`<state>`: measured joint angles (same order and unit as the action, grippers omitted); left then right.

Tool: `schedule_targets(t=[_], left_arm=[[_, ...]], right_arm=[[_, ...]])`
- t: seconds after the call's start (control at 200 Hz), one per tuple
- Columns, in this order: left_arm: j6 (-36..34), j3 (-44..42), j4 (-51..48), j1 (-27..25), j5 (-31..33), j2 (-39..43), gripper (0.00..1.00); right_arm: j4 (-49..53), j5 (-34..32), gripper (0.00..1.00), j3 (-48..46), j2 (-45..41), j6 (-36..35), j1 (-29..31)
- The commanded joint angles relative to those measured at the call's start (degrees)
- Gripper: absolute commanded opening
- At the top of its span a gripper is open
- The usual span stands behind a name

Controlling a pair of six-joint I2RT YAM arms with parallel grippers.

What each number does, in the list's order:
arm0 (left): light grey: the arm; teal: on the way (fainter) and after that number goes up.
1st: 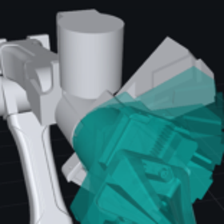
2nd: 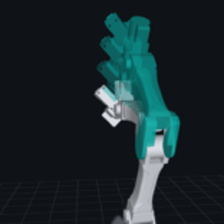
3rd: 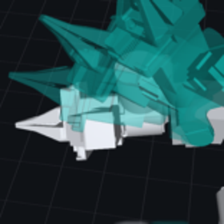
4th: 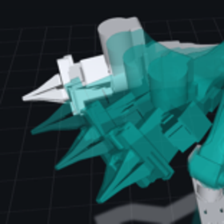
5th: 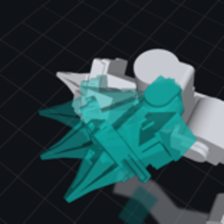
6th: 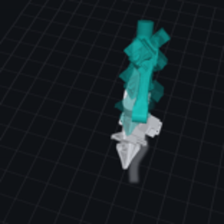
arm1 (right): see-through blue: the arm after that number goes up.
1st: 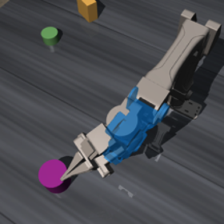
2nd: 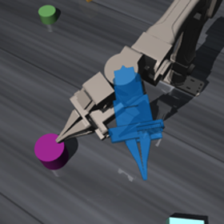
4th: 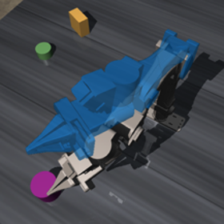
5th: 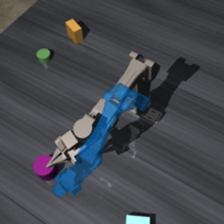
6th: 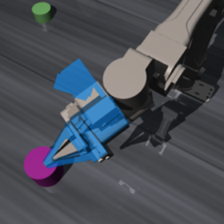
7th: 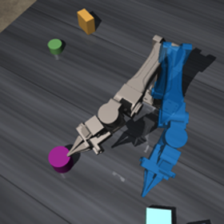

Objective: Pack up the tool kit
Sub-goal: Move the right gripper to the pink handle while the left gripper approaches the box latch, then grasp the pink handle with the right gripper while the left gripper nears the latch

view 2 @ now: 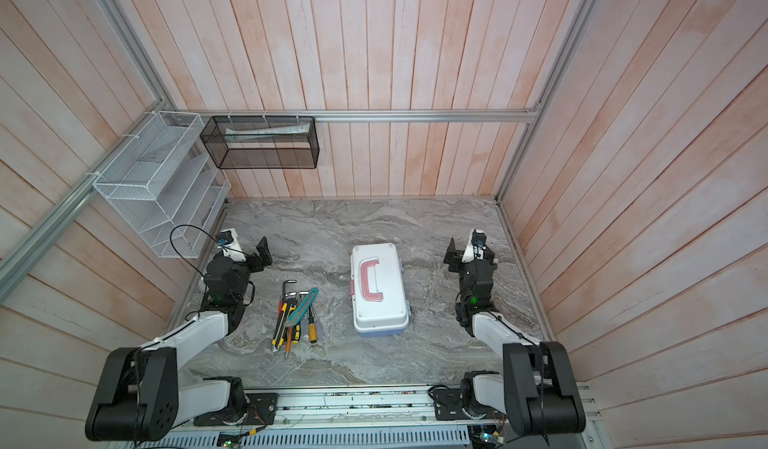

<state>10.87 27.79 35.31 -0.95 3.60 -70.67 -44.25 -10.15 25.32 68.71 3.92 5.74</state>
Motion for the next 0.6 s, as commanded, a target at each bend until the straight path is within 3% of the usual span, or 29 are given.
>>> schedule_targets(t=[0.0,0.155,0.33,0.45,0.595], left_arm=[[9.9,1.6,-17.9,-1.8,-7.6,2.8,1.0],[16.0,-1.0,-24.1,-7.6,-12.9,6.8,1.0],[25.0,-6.8,-23.8,-14.1,-19.2,10.3,1.0],[28.1,-8.8,-23.2,-19.5,-17.7,11.6,1.0],[28.2,-8.5,-22.9,-22.9,-17.1,9.4,1.0]], right_arm=[[24.1,1.5,0.87,7.6,-3.7,3.4,4.2],[49.2,9.0,0.83,20.6,-4.4,9.4,12.5],[69.4,16.0,0.79,33.7,1.3,19.5,24.3],[72.6,18.1,0.79,37.9,4.9,24.4,32.1],[72.0,20.9,0.79,38.9,8.1,27.6,34.5]])
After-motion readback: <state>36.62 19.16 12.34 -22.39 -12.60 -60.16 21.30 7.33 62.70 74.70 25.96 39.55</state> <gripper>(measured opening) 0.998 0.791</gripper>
